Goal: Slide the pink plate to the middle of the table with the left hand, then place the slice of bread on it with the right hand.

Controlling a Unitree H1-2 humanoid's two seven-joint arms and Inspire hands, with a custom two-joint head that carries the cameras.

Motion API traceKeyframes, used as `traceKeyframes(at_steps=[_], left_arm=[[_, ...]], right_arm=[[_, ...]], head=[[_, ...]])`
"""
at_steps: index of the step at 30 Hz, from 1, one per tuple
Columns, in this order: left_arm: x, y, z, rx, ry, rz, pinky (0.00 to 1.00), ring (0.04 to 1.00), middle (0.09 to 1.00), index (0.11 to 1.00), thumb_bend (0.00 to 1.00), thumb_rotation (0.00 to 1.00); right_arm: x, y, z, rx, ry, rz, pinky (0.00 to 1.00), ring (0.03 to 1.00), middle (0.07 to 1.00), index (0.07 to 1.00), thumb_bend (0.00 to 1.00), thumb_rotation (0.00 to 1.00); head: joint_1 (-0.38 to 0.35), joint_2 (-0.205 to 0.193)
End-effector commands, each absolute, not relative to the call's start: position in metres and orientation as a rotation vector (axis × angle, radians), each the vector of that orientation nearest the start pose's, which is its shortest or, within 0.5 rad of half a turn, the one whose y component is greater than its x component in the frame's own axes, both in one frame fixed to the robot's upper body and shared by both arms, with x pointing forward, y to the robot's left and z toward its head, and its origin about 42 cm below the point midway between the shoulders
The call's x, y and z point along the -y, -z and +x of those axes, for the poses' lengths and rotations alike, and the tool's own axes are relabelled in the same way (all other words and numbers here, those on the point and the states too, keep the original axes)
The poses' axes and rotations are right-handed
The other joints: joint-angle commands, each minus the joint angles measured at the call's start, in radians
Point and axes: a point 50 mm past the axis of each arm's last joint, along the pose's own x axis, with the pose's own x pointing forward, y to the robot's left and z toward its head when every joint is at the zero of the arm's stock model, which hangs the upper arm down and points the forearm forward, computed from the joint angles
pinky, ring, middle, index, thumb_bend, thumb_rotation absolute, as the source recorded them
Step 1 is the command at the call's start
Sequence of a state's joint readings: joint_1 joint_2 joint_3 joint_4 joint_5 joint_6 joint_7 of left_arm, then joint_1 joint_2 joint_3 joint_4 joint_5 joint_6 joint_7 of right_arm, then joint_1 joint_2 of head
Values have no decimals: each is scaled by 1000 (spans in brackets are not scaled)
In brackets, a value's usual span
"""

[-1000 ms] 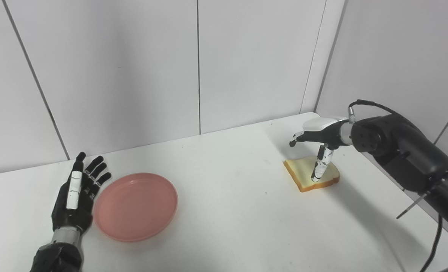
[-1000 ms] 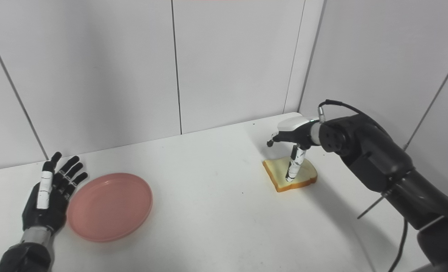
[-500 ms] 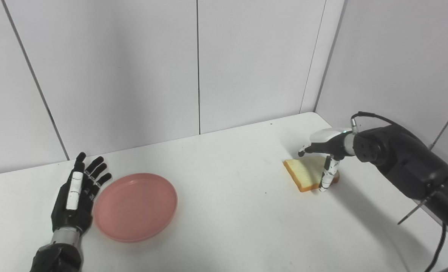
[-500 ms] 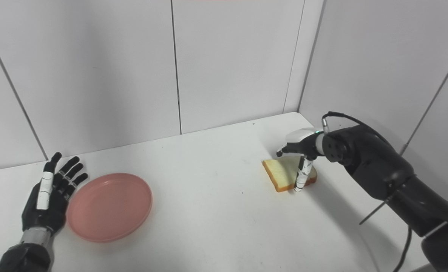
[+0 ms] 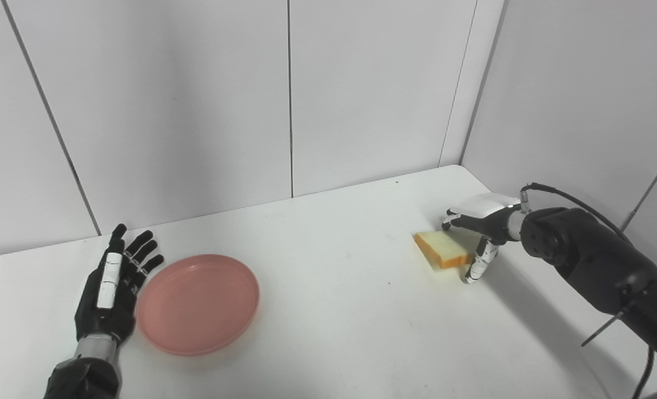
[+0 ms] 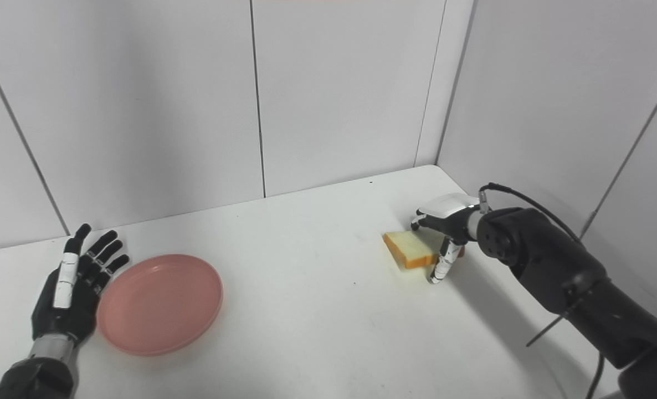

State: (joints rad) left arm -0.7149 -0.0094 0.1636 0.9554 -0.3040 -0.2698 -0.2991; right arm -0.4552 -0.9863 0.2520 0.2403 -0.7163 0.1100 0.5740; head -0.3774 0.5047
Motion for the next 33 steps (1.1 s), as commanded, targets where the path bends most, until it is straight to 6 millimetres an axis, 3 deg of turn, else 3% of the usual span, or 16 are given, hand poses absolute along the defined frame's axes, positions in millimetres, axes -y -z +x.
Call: traceKeyframes(at_steps=[1,23,33], left_arm=[[-165,-98,466,-37,254,-340,776,857,818,949,965,664],[-166,-95,463,-42,256,-338,789,860,819,942,949,663],[-166,-95,462,-42,254,-336,788,862,813,949,955,658]], right_arm=[[483,-288,391,-396,-246,-1707,1000,1000,1000,877,1000,318],[472,-264,397,-428,-288,-1679,1000,1000,994,870,1000,310],[471,-259,393,-430,-307,-1657,958,918,923,861,1000,287]], head=[[3,2],[4,2],[7,7]])
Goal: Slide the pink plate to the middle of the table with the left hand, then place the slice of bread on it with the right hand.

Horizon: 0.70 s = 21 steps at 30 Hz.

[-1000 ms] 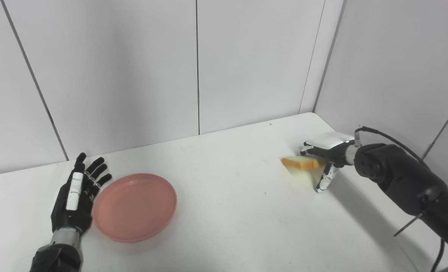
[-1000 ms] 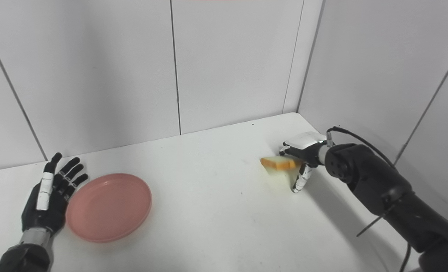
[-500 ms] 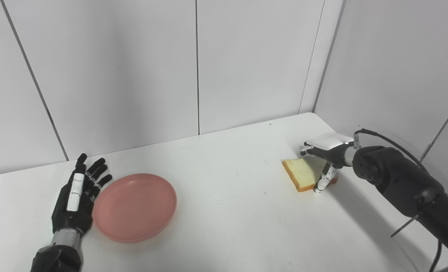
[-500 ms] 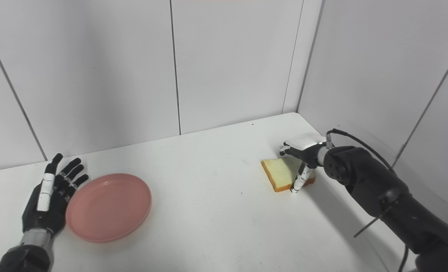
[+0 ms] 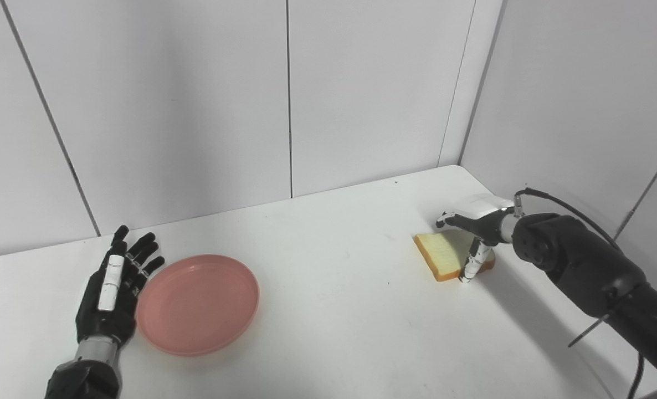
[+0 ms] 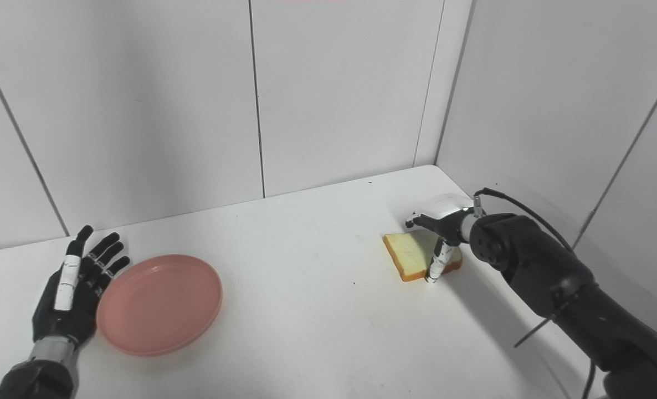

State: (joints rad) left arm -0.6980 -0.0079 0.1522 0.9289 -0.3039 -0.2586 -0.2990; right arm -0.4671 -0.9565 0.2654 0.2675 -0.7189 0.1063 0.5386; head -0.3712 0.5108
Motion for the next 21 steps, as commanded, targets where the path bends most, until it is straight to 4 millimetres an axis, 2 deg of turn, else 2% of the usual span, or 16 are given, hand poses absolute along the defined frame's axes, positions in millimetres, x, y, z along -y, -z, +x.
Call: traceKeyframes(at_steps=[1,3,5,6,7,10,11,13,15,20,21], left_arm=[[-166,-95,462,-43,253,-334,787,863,818,950,951,662],[-166,-95,462,-44,253,-335,786,865,818,949,952,664],[-166,-95,462,-43,253,-337,784,866,816,950,952,662],[-166,-95,462,-42,255,-336,784,866,816,950,952,662],[-166,-95,462,-42,256,-335,784,867,818,950,951,663],[-167,-96,463,-42,258,-334,787,866,818,951,953,660],[-167,-96,463,-42,257,-333,787,863,817,949,960,657],[-168,-96,463,-42,254,-334,781,859,815,947,965,655],[-168,-97,464,-44,253,-335,767,855,812,949,961,653],[-168,-96,463,-49,251,-338,758,844,799,944,962,639],[-167,-96,463,-50,250,-339,759,842,795,943,958,637]], right_arm=[[470,-258,393,-425,-311,-1653,926,900,910,855,1000,275],[470,-255,393,-424,-318,-1635,871,874,890,848,1000,267],[469,-254,393,-428,-328,-1603,718,794,842,839,1000,239],[468,-253,394,-442,-345,-1592,701,785,837,839,1000,235],[467,-252,394,-452,-357,-1586,636,707,772,832,943,247],[464,-247,395,-463,-376,-1601,572,620,684,803,878,276],[463,-245,395,-460,-377,-1604,537,578,637,761,848,282],[462,-243,395,-458,-376,-1604,498,539,595,731,815,281],[461,-241,395,-458,-372,-1605,432,478,540,661,775,280],[461,-240,395,-446,-369,-1639,381,435,518,603,764,293],[461,-240,395,-444,-369,-1638,374,430,514,550,646,229]], head=[[0,1],[0,1],[0,1],[0,1],[0,1],[5,6],[6,7],[5,7],[5,7],[4,7],[6,8]])
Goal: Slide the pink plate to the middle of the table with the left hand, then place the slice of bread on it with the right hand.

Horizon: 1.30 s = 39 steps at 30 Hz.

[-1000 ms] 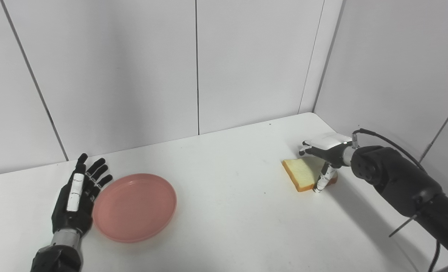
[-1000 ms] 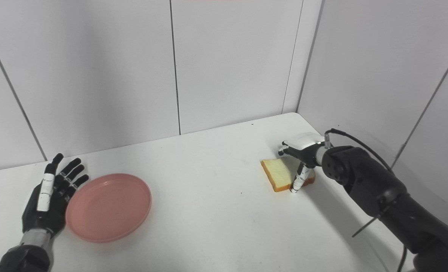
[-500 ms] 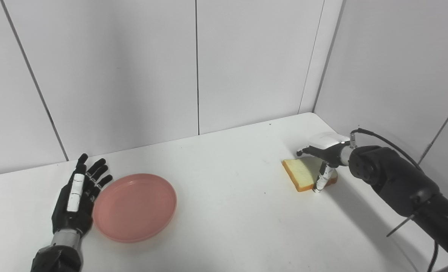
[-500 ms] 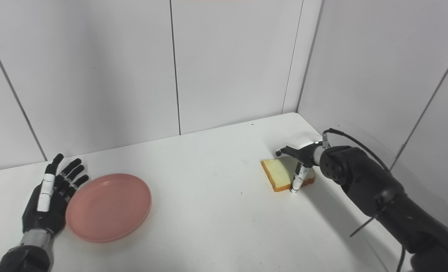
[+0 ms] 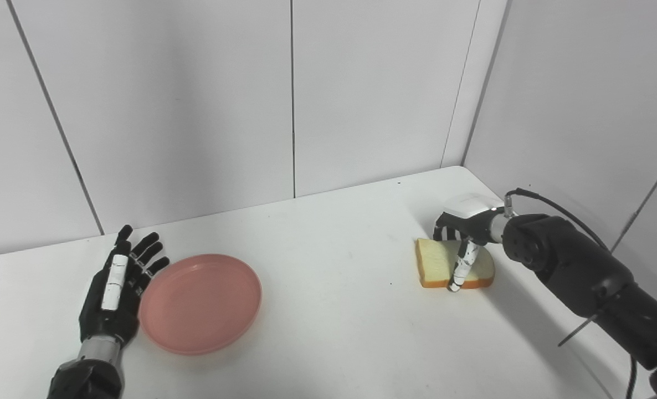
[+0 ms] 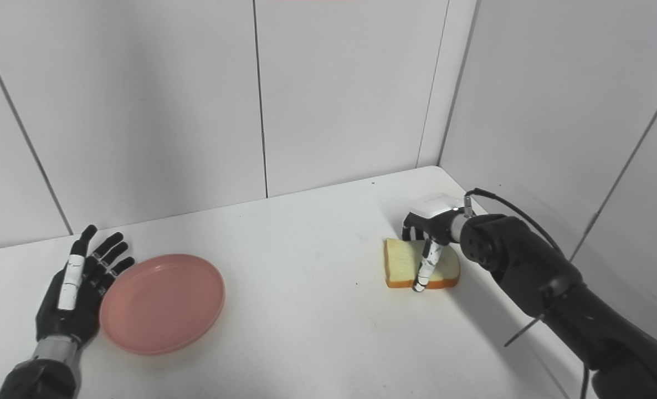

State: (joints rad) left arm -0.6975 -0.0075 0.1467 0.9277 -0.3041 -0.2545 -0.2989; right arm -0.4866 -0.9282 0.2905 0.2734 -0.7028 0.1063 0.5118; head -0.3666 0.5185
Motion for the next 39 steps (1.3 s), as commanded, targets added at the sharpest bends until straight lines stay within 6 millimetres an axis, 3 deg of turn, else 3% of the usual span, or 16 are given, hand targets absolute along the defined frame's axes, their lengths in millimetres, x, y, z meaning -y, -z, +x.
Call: traceKeyframes(at_steps=[1,4,13,21,27,31,33,34,39], left_arm=[[-167,-96,463,-50,251,-339,755,840,794,942,957,636],[-166,-96,463,-49,255,-338,751,838,800,943,950,637],[-168,-97,464,-49,249,-338,748,837,803,939,952,645],[-163,-97,463,-51,249,-350,750,826,782,937,944,614],[-153,-96,462,-53,256,-336,740,823,787,932,924,626],[-146,-94,460,-53,261,-327,731,816,783,934,871,639],[-143,-93,459,-55,261,-332,729,814,785,934,855,637],[-141,-92,458,-58,259,-337,731,814,788,933,850,636],[-136,-88,456,-69,253,-353,737,815,795,931,861,631]], right_arm=[[462,-240,394,-444,-367,-1634,366,424,508,523,585,196],[462,-241,394,-446,-368,-1630,364,428,511,498,528,164],[459,-251,394,-418,-378,-1636,387,444,523,497,520,164],[445,-286,395,-311,-387,-1648,419,472,547,497,520,164],[414,-328,398,-185,-402,-1679,371,432,525,497,520,161],[390,-350,405,-107,-435,-1684,447,513,601,498,519,165],[381,-358,410,-76,-461,-1663,425,480,563,498,520,161],[375,-361,413,-61,-471,-1664,413,466,548,600,635,226],[336,-377,429,36,-509,-1652,406,464,543,707,744,294]], head=[[1,1],[3,2],[3,3],[15,7],[46,9],[77,9],[89,9],[97,8],[143,1]])
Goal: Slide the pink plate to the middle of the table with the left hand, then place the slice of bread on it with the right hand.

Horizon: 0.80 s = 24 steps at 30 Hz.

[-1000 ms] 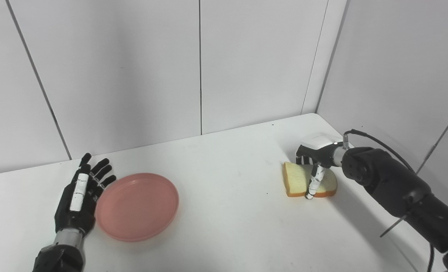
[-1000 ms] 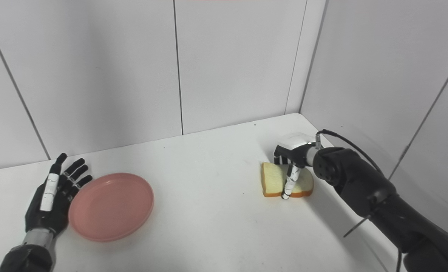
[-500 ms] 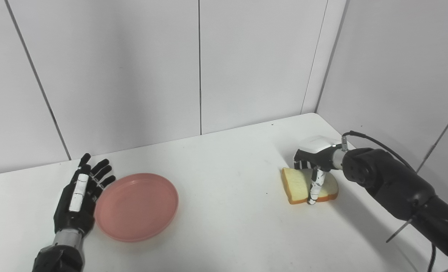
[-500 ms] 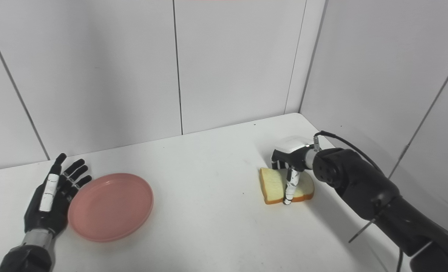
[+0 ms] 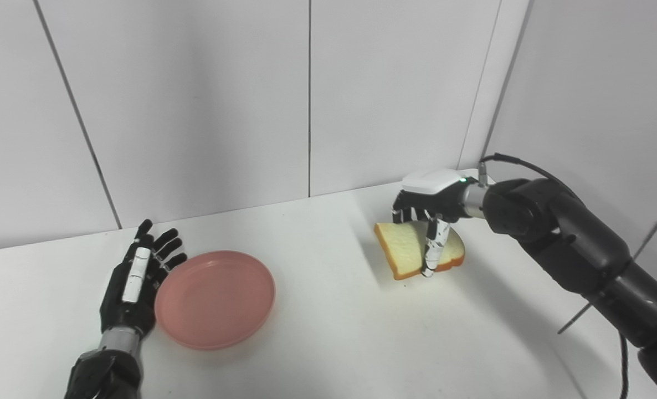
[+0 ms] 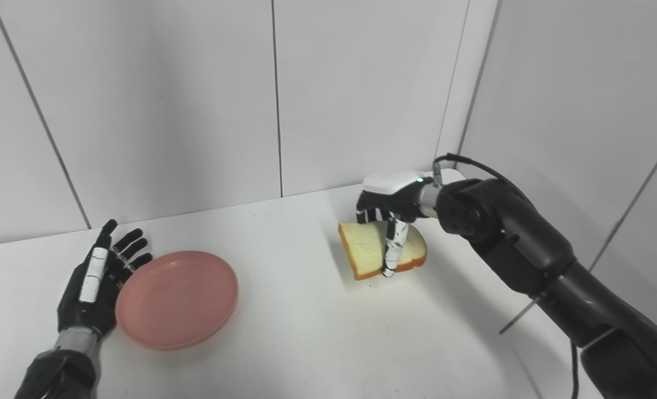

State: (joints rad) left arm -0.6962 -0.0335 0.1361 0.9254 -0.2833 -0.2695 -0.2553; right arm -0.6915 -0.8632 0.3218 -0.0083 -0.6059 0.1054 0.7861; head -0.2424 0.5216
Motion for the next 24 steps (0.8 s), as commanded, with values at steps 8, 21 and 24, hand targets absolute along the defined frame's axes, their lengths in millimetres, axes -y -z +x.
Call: traceKeyframes(at_steps=[8,21,24], left_arm=[[-122,-87,455,-59,260,-331,727,817,805,927,848,638],[-100,-77,447,-62,261,-328,708,803,806,923,820,641],[-101,-75,446,-66,255,-327,700,799,805,930,800,645]], right_arm=[[279,-382,453,159,-568,-1643,423,483,571,672,778,311],[211,-370,488,258,-631,-1427,341,424,530,671,794,295],[198,-371,494,277,-655,-1392,347,418,510,657,804,301]], head=[[108,-14],[228,-24],[254,-29]])
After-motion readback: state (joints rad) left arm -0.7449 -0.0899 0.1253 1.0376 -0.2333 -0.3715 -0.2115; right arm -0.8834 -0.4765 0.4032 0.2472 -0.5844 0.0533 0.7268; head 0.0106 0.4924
